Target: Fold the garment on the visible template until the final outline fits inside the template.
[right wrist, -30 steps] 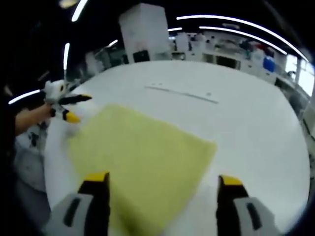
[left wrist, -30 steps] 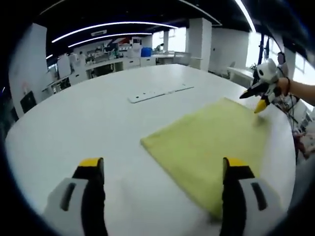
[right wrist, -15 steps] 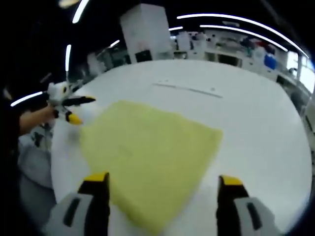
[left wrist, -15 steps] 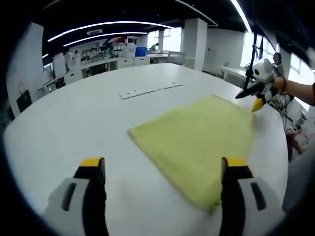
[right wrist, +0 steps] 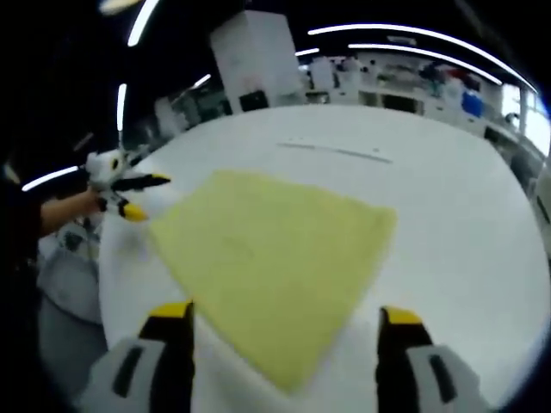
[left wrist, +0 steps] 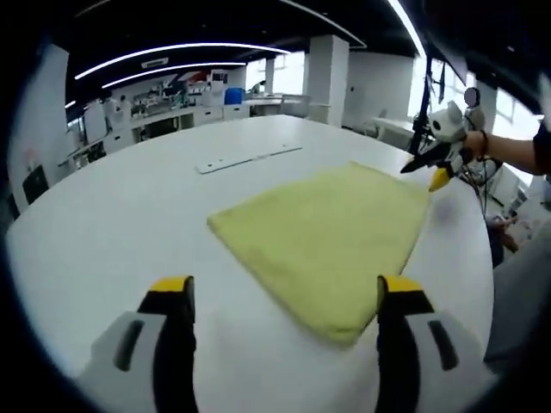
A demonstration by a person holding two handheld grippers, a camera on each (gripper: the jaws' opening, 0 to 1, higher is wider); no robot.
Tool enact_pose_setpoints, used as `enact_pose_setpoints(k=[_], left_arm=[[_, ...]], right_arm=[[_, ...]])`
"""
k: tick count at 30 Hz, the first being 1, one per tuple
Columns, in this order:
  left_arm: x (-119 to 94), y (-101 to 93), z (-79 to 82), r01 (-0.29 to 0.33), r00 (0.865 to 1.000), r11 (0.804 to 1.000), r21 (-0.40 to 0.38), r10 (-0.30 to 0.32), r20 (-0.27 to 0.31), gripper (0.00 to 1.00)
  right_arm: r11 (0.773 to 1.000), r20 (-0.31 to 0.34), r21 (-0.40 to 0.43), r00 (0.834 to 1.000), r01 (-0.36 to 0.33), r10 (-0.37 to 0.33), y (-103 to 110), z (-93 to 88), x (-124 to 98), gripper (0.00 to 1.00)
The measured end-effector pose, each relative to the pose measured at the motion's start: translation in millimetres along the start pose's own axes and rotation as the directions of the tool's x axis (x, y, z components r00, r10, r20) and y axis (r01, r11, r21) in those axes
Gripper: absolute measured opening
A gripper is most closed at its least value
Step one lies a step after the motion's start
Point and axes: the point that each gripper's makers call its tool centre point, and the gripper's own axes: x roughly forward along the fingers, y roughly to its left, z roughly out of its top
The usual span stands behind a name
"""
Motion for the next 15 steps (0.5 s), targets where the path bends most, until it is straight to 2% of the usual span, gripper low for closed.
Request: enact_pose_setpoints(k=[15], left_arm=[[-9,-18.2,-21.5,0.03,0.999,0.999,-0.035,-0.03,-0.021,0.67]], right_arm=[[1.0,0.008,-0.001,1.0,-0.029,0.029,15,-16.1,-7,0.81]])
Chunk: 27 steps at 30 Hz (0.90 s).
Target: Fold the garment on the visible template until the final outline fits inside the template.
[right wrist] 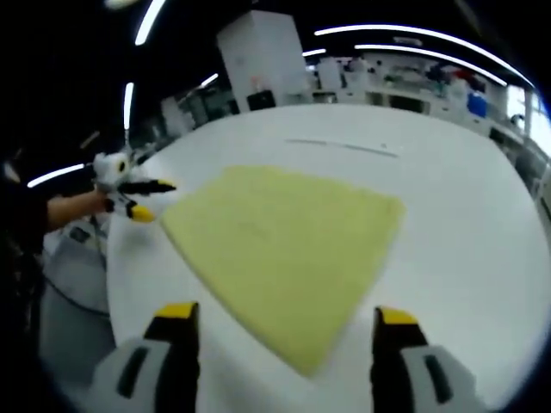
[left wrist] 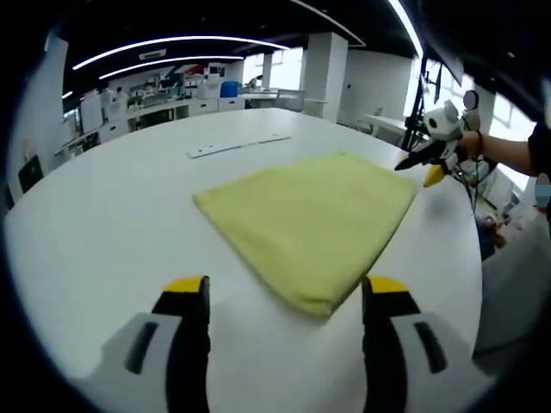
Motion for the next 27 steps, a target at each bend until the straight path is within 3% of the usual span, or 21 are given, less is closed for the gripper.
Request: enact_pose_setpoints(k=[14,18,27], left_arm=[[-6,-11.7,-18.9,0.012,1.0,0.998,-0.054,-0.014,-0.023,0.36],[-5,-15.5,-24.6,0.013,0.999,0.998,-0.061,-0.015,-0.035,0.26],[-3,-20.9,-25.6,0.027,0.999,0.995,-0.096,-0.03,-0.033,0.11]], right_arm=[[1.0,0.019,0.008,0.999,0.029,-0.029,-4,-10.4,-1,0.67],[0.998,0.014,0.013,0.998,0.064,-0.064,-10,-15.7,-3,0.55],[0.996,0.016,0.047,0.997,0.074,-0.074,-10,-28.4,-12,0.38]])
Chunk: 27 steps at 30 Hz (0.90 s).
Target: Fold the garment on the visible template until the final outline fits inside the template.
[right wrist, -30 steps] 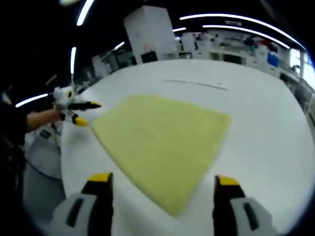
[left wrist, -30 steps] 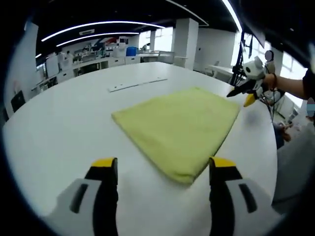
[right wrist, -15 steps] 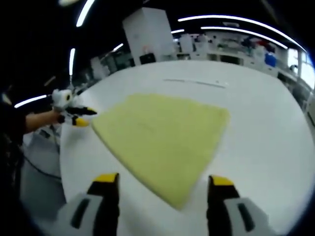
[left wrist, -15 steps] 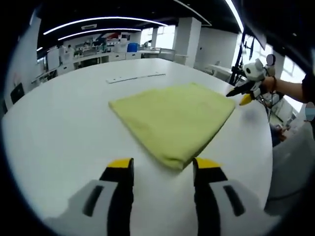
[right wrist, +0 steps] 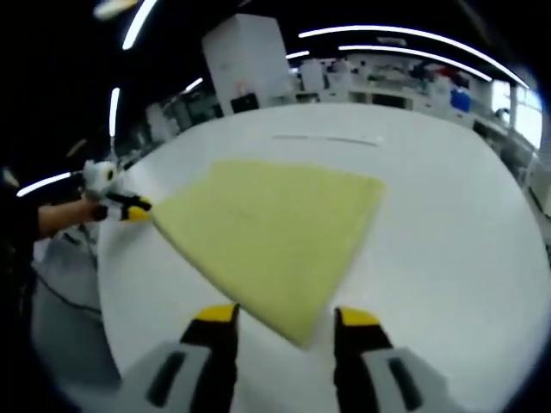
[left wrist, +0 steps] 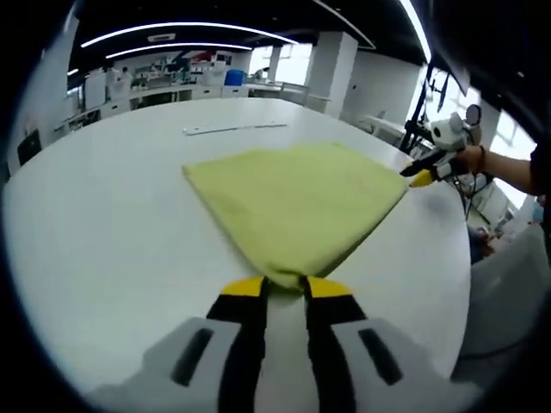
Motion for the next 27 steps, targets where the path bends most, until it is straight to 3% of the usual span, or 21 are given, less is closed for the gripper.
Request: enact_pose_setpoints(k=[15,27], left_arm=[[-0.5,2.6,-2.5,0.014,1.0,0.999,-0.042,-0.014,0.001,0.01],[-1.5,4.4,-1.3,0.011,1.0,1.0,-0.021,-0.011,-0.012,0.0]], right_arm=[[1.0,0.002,0.019,1.0,0.004,-0.004,-1.3,-4.3,0.2,0.05],[1.0,0.003,-0.015,1.0,-0.001,0.001,-0.4,-3.9,-3.4,0.0]])
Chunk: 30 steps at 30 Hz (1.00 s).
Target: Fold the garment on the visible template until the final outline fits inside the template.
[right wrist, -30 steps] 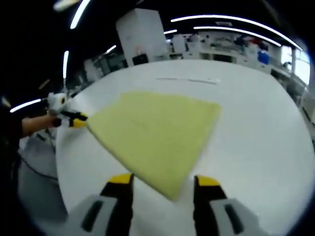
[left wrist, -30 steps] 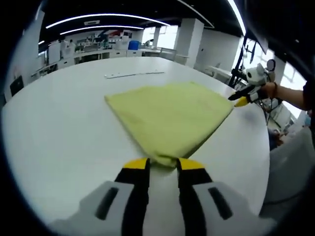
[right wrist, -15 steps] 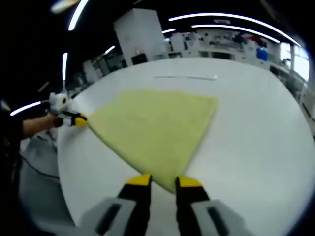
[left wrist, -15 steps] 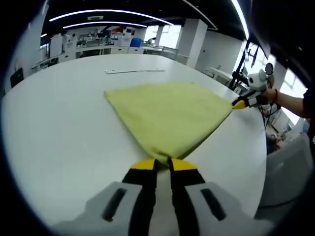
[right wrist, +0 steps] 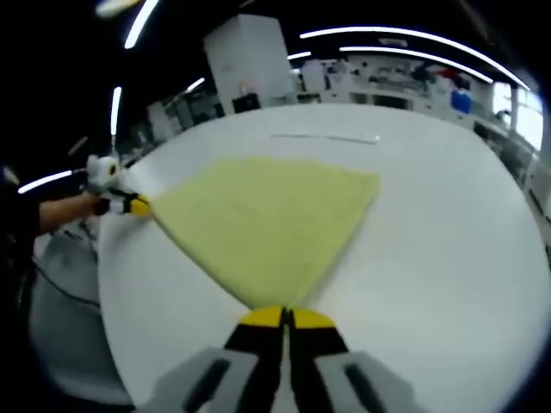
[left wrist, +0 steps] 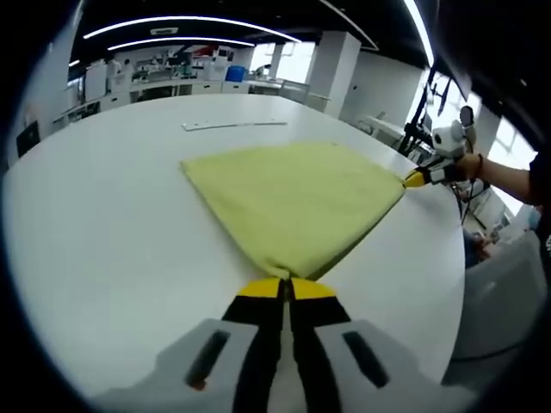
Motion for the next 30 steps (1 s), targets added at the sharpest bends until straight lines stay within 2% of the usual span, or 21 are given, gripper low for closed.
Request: enact_pose_setpoints(k=[10,18,30], left_arm=[[-2,-0.8,0.6,-0.01,1.0,1.0,0.002,0.01,-0.007,0.0],[-7,6.6,-2.6,-0.033,0.999,0.999,0.017,0.033,-0.02,0.0],[-9,0.5,-2.8,-0.032,0.999,0.999,0.021,0.033,-0.024,0.0]], right_arm=[[1.0,0.005,0.01,1.0,-0.004,0.004,-5,0.2,0,0.0],[1.0,0.006,0.012,1.0,-0.001,0.001,-9,-0.5,0,0.0],[1.0,0.01,0.03,1.0,0.0,0.0,-11,-0.9,-2,0.0]])
